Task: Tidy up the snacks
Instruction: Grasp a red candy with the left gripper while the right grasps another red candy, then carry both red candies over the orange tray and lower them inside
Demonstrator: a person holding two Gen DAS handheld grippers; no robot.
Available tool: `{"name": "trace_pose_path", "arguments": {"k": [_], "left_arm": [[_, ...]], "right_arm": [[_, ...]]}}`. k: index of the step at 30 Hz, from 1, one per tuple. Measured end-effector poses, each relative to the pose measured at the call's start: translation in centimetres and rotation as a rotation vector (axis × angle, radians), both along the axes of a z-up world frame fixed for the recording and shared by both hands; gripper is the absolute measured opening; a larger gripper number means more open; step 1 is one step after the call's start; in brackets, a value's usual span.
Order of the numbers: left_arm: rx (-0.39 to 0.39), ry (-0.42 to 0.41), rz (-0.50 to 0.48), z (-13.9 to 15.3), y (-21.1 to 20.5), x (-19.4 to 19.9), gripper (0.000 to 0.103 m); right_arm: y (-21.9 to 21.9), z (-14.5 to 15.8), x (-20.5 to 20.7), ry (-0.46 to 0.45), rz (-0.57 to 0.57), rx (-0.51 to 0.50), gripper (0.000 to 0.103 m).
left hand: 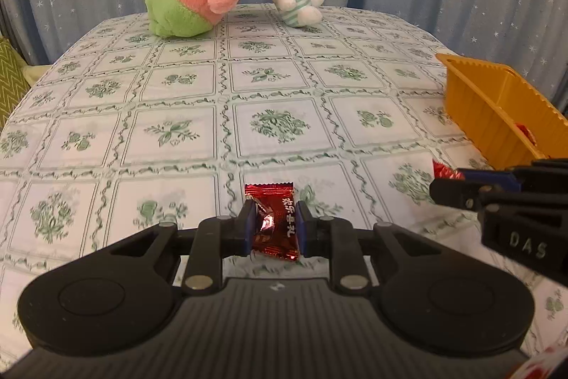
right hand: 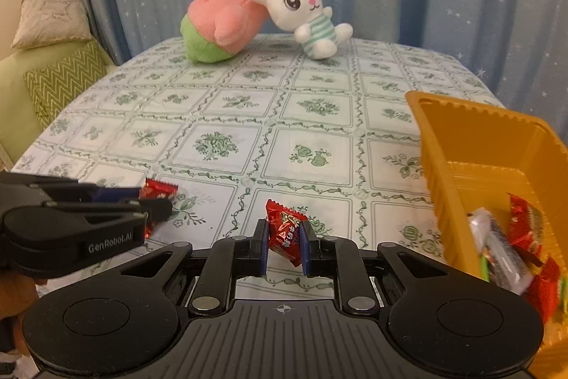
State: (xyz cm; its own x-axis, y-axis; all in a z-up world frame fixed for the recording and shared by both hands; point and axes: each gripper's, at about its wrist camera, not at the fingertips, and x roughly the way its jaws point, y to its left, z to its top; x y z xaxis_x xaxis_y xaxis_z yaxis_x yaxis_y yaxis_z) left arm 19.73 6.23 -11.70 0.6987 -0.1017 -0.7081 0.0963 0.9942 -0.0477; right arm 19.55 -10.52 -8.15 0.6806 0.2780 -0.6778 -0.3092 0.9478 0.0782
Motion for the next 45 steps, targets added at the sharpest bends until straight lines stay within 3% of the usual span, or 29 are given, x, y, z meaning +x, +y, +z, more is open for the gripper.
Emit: {"name": "trace_pose_path", "arguments": {"k": [18,27,45], "left_arm": [[-0.114,-0.048,0.029,8.7,-3.9,-10.9,0.02],[-0.142,-0.058,0.009,11.2,-6.5,-15.9,0.02],[-0.134,-0.072,-0.052,12.8,-10.3,-17.7,0.02]], "right_arm": [[-4.1,7.2,-9.7,-0.053,-0.073,0.057,0.018],[-7.2,9.1,-14.2,-0.063,-0.122,0.073,0.018],[-12.4,10.1,-17.5,-0.07,-0.207,0.09,0.018]]}}
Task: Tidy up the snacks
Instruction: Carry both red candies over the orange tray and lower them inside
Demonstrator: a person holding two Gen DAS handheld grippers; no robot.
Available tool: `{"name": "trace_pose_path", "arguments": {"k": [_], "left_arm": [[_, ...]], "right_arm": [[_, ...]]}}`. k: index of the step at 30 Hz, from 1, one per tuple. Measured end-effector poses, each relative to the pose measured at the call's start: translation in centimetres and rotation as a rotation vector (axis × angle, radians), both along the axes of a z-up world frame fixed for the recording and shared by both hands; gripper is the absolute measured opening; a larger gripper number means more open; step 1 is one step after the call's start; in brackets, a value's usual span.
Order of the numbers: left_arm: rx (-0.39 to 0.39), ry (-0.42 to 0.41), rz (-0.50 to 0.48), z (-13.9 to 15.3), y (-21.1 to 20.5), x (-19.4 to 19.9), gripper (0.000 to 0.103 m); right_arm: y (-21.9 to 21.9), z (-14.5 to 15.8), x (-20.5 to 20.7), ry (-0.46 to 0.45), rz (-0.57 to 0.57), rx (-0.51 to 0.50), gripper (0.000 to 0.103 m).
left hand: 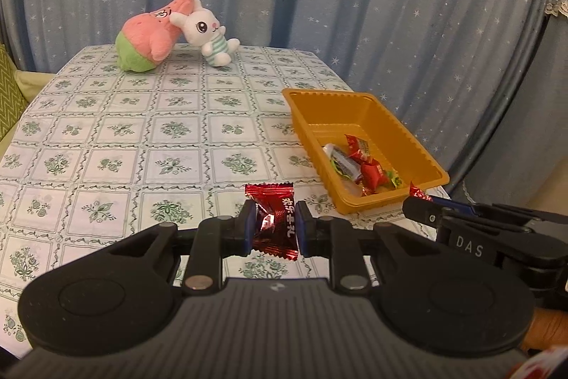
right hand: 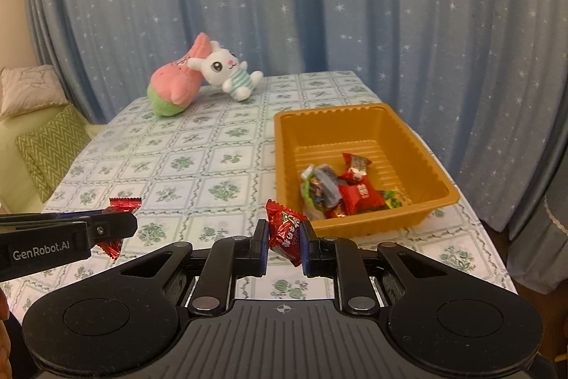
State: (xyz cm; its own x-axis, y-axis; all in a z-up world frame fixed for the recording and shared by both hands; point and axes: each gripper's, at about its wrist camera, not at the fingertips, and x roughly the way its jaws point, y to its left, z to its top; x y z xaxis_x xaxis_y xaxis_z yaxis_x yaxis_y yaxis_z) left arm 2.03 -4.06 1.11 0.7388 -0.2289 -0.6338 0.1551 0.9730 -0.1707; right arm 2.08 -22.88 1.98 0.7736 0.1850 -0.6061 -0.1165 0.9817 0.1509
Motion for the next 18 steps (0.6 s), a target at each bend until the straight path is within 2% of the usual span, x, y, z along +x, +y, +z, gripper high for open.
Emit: {"name": "trace_pose_path", "arguments": {"k": [18], "left_arm": [[-0.018,0.01,-0.048,-0.1,-2.7,1.6,0.02]], "right_arm": [[-3.4,-0.2,0.6,0.01,-0.077,0.005,0.018]]}}
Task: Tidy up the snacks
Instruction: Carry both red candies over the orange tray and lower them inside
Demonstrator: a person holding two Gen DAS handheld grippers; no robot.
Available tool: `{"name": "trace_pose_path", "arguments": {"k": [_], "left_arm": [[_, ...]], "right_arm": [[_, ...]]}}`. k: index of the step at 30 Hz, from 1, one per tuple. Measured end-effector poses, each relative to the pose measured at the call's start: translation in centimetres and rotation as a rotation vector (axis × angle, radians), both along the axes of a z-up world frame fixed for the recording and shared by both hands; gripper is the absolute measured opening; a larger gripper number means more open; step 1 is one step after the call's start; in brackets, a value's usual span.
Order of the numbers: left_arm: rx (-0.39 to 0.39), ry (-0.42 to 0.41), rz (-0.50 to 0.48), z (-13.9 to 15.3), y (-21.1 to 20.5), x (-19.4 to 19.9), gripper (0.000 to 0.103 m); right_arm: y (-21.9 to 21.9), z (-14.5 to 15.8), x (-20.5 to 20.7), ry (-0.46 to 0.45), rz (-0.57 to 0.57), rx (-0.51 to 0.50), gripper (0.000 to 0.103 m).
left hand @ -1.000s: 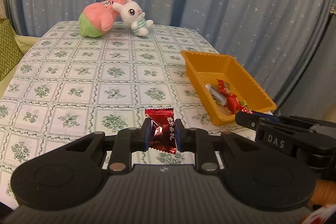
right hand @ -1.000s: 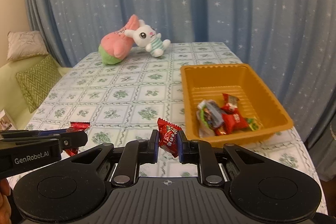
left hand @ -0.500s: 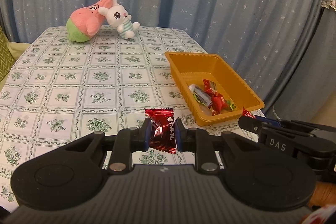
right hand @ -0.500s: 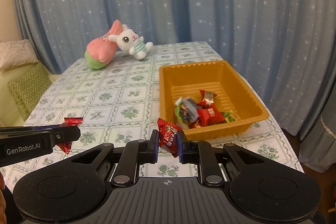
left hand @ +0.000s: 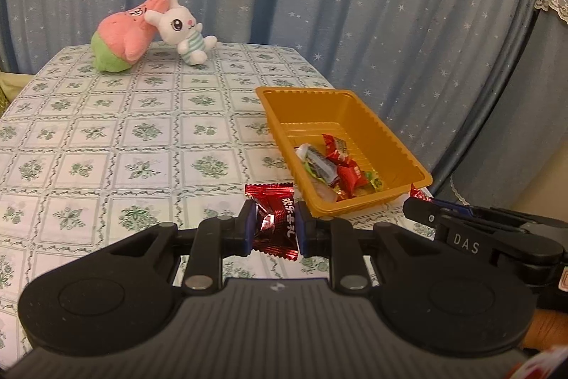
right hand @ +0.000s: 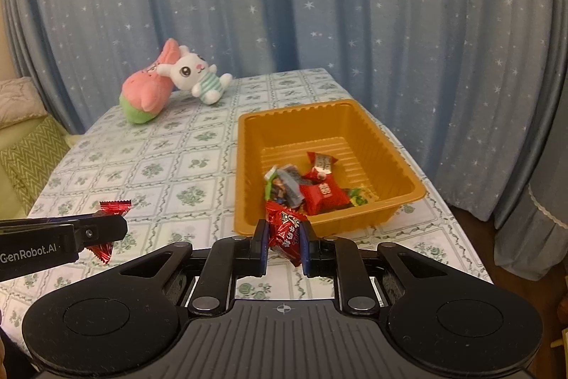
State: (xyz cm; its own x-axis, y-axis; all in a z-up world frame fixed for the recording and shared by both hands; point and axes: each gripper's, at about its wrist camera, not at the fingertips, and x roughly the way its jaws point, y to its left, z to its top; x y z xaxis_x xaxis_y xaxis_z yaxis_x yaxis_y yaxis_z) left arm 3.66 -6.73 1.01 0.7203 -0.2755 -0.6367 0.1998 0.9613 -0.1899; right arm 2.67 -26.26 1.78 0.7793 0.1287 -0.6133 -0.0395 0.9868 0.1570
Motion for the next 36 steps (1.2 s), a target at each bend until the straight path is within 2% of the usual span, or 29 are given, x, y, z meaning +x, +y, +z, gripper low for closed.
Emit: {"name": "trace_pose_path", "arguments": {"k": [17,36], "left_arm": [[-0.007,-0.011,-0.07,0.2,-4.5,2.7,0.02],[-0.006,-0.014,-0.104,0.0,-8.0,7.5,0.02]], "right_arm": [[-3.8,0.0,2.0,0.002,-0.066,-0.002,0.018],[-6.4,-0.3,7.0,0.004,-0.067,-0.013,0.018]]}}
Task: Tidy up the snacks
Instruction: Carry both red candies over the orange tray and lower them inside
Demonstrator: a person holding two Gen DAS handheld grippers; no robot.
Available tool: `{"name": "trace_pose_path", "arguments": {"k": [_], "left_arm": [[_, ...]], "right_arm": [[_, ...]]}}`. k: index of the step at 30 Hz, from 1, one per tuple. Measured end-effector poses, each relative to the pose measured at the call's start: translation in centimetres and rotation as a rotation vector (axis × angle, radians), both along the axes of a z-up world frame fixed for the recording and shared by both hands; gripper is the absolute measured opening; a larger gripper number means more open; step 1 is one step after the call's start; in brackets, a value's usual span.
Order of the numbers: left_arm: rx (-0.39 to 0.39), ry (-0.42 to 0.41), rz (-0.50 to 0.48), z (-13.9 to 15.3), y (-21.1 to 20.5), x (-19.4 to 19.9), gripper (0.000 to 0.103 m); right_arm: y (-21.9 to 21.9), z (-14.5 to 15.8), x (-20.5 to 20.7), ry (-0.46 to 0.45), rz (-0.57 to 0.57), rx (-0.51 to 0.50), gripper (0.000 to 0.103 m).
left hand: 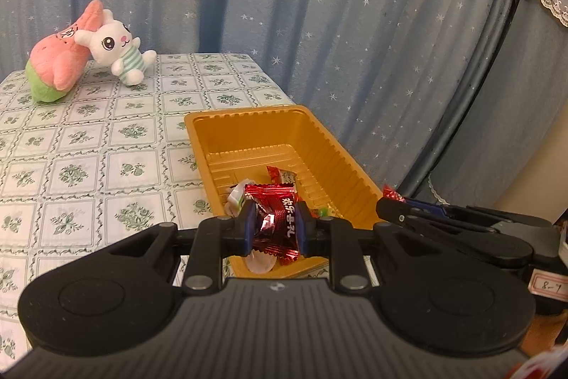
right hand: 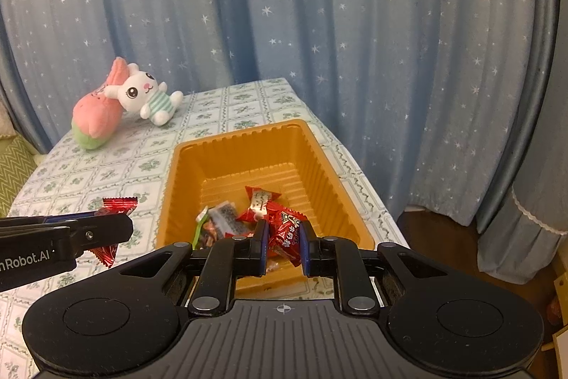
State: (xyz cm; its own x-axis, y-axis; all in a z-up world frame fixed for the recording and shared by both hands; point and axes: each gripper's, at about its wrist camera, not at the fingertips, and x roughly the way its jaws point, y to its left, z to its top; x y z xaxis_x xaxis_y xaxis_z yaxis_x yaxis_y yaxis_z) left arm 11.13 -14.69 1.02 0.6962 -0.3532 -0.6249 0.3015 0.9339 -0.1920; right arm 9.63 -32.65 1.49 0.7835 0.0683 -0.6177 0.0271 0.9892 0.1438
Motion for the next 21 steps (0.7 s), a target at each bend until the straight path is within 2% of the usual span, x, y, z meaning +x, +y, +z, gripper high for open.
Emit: {"name": "trace_pose_path", "arguments": {"k": [21], "left_arm": [[0.009,0.037,-0.009,-1.7,-1.9,5.7,0.02]], "right_arm": [[-2.0,-1.2,4.9,0.026,0.01,0.007,0.018]]}}
